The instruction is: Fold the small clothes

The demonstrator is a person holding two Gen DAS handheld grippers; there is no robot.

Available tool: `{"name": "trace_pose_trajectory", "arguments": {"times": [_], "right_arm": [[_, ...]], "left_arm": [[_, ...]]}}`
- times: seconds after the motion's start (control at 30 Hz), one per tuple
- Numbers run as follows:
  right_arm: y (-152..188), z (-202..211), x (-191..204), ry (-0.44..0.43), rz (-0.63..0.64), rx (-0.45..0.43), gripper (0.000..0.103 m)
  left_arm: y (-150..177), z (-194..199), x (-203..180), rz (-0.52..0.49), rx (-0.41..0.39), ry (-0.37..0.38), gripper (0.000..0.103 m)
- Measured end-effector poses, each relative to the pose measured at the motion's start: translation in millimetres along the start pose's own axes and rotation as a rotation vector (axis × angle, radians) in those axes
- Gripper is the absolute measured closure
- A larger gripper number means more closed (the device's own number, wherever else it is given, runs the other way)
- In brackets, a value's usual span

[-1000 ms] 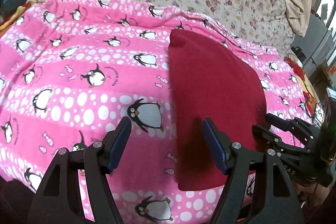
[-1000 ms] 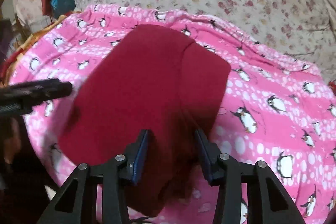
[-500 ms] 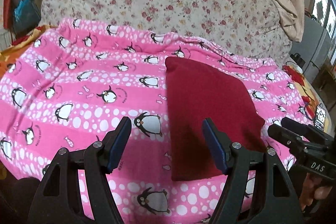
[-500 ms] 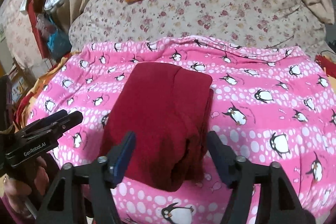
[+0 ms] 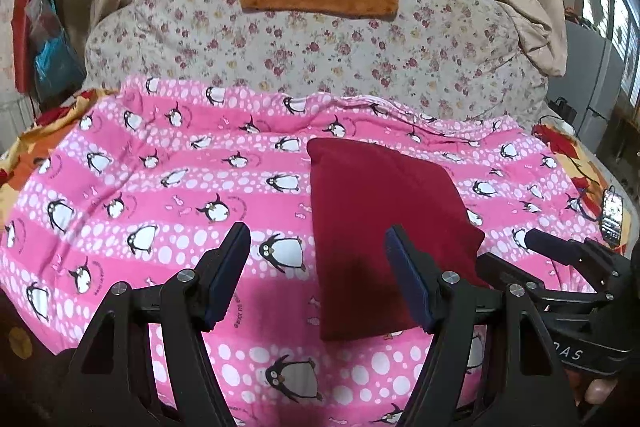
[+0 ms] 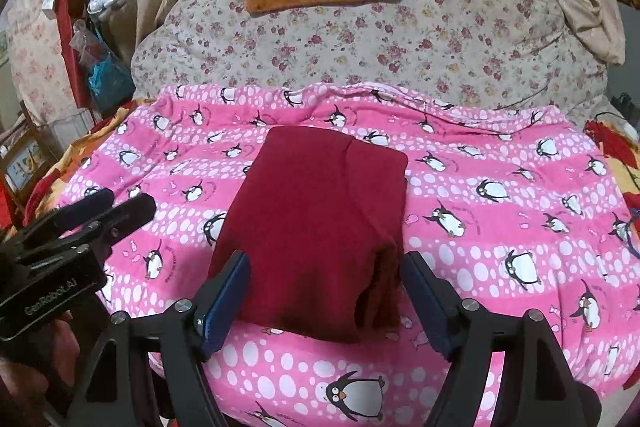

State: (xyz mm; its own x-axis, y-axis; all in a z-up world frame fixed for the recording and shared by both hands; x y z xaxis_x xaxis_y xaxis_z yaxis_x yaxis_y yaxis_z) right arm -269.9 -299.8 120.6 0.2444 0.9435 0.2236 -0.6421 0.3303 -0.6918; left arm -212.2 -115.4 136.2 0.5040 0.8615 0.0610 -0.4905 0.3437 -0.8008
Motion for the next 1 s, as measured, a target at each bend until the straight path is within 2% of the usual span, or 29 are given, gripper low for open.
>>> {"name": "trace_pose_trajectory", "arguments": {"times": [0.17,0.8,1.0], "right_arm": [[0.8,-3.4,-2.4,-0.003,-0.022,0.004,0.027],[3.9,-8.0,-3.6,0.008,-0.033,0.012,0.026],[2.3,-8.7,-7.8,0.002,-0.06,0.019,0.021]], "left_arm": [[-0.1,2.4,-1.0,-0.008,-0.013,-0.026,0.033],[4.9,-0.4,-9.9,-0.018,-0.005,-0.022,0.033],[5.9,-0.9,-9.7,-0.012,-0.007,-0.023,0.033]]}}
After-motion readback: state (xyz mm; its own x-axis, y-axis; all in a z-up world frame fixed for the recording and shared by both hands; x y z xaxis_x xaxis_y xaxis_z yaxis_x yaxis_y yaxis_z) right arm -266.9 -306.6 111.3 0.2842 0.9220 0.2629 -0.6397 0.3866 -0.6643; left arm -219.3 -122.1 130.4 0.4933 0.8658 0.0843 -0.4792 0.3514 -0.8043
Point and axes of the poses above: each gripper's, at about its wrist camera, not at the fingertips, and z roughly against the way its jaws point, x to its left, y to its underside, the point moved 2 cm from there along -z, roughly the way its jaws point, and after that the axes turned 9 degrees about -z, right-handed, at the moved point
